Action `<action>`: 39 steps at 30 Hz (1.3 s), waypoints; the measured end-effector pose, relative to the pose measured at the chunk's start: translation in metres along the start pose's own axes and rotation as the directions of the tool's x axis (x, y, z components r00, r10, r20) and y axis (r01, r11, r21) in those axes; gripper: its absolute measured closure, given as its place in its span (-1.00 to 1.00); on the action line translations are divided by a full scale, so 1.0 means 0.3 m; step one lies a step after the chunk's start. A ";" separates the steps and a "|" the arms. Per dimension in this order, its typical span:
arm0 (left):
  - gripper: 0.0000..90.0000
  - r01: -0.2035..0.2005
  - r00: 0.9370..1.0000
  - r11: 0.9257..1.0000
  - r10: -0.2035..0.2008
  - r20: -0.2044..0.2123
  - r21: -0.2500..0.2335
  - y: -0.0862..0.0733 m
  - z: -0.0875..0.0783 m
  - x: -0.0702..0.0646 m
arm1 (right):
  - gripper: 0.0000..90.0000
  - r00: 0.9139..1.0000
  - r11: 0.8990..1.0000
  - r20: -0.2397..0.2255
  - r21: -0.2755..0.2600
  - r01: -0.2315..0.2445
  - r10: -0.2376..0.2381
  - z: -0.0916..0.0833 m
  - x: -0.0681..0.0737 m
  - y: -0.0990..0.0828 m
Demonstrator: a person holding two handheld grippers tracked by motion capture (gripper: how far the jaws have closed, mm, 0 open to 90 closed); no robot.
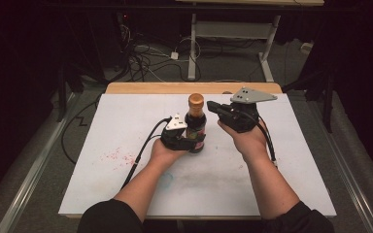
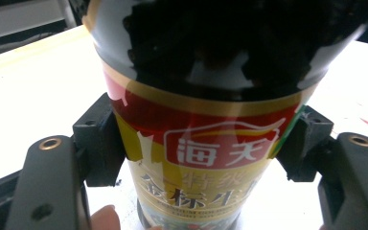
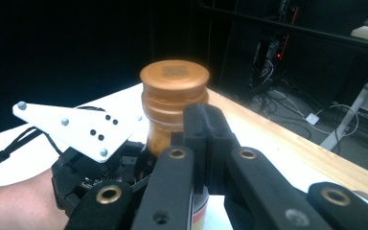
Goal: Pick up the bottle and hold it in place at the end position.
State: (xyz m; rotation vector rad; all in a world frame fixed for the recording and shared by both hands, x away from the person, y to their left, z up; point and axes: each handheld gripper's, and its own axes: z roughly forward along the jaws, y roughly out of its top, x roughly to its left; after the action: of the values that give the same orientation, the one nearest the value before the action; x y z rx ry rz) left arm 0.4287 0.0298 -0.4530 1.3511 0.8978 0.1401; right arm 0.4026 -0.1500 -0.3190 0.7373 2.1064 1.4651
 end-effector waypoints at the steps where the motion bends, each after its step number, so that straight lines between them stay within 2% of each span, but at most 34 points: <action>1: -0.37 -0.051 0.999 0.998 0.051 0.003 0.046 0.002 -0.010 0.012 | 1.00 1.000 1.000 -0.002 0.001 0.000 0.000 0.002 0.005 0.003; 3: -0.37 -0.062 0.998 0.997 0.062 0.014 0.055 0.003 -0.013 0.016 | 1.00 1.000 1.000 0.003 0.006 0.013 -0.013 0.006 0.009 0.007; 4: -0.37 -0.002 1.000 1.000 0.002 0.013 0.004 0.001 -0.002 0.003 | 1.00 1.000 1.000 0.003 0.006 0.013 -0.013 0.006 0.009 0.007; 7: -0.38 -0.003 1.000 1.000 0.003 0.009 0.006 0.001 -0.002 0.003 | 1.00 1.000 1.000 0.007 0.012 0.020 -0.020 0.012 0.014 0.013; 8: -0.39 -0.052 0.999 0.998 0.052 0.003 0.043 0.001 -0.008 0.012 | 1.00 1.000 1.000 0.005 0.013 0.023 -0.023 0.015 0.017 0.016; 11: -0.40 -0.053 0.998 0.998 0.054 -0.017 0.022 0.000 -0.003 0.003 | 1.00 0.999 0.999 0.010 0.016 0.031 -0.031 0.016 0.020 0.020; 13: -0.41 -0.056 0.998 0.998 0.057 -0.022 0.030 0.002 -0.001 0.003 | 1.00 0.999 0.999 0.009 0.016 0.032 -0.032 0.017 0.021 0.020; 16: -0.40 -0.041 0.999 0.999 0.042 -0.030 0.015 0.000 0.008 -0.005 | 1.00 0.999 0.999 0.009 0.021 0.034 -0.035 0.022 0.025 0.018; 21: -0.37 -0.032 0.999 0.999 0.032 -0.025 0.008 0.001 0.012 -0.004 | 1.00 0.999 0.999 0.017 0.027 0.043 -0.044 0.023 0.026 0.018; 25: -0.36 -0.043 0.999 0.999 0.044 -0.023 0.027 0.002 0.008 -0.001 | 1.00 0.998 0.998 0.022 0.033 0.051 -0.051 0.024 0.025 0.024; 26: -0.36 -0.013 1.000 1.000 0.013 -0.015 0.001 0.002 0.013 -0.008 | 1.00 0.998 0.998 0.023 0.035 0.052 -0.052 0.025 0.027 0.026; 27: -0.36 -0.041 0.999 0.999 0.041 -0.021 0.027 0.003 0.007 0.000 | 1.00 0.998 0.998 0.023 0.035 0.054 -0.055 0.027 0.029 0.027; 28: -0.36 -0.012 1.000 1.000 0.012 -0.016 0.001 0.002 0.012 -0.007 | 1.00 0.998 0.998 0.024 0.036 0.055 -0.056 0.028 0.030 0.028; 29: -0.36 -0.012 1.000 1.000 0.012 -0.017 0.000 0.001 0.012 -0.008 | 1.00 0.998 0.998 0.026 0.039 0.057 -0.058 0.028 0.030 0.029; 30: -0.36 -0.037 0.999 0.999 0.038 -0.024 0.021 0.001 0.007 -0.002 | 1.00 0.998 0.997 0.026 0.043 0.060 -0.061 0.027 0.030 0.030; 31: -0.36 -0.016 1.000 1.000 0.016 -0.019 -0.003 -0.001 0.012 -0.008 | 1.00 0.998 0.997 0.028 0.046 0.060 -0.062 0.026 0.030 0.031; 32: -0.36 -0.016 1.000 1.000 0.016 -0.019 -0.006 -0.002 0.013 -0.010 | 1.00 0.998 0.997 0.028 0.046 0.060 -0.062 0.026 0.030 0.031; 33: -0.36 -0.033 0.999 0.999 0.034 -0.028 0.008 -0.002 0.010 -0.006 | 1.00 0.998 0.997 0.026 0.050 0.063 -0.065 0.023 0.029 0.032; 39: -0.35 -0.044 0.998 0.999 0.044 -0.036 0.009 -0.005 0.010 -0.010 | 1.00 0.997 0.994 0.033 0.077 0.073 -0.075 0.021 0.026 0.043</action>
State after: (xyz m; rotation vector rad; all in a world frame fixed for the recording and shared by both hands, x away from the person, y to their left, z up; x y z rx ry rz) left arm 0.4280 0.0254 -0.4530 1.3807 0.9001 0.1953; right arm 0.4030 -0.1368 -0.3092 0.7003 2.1479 1.3301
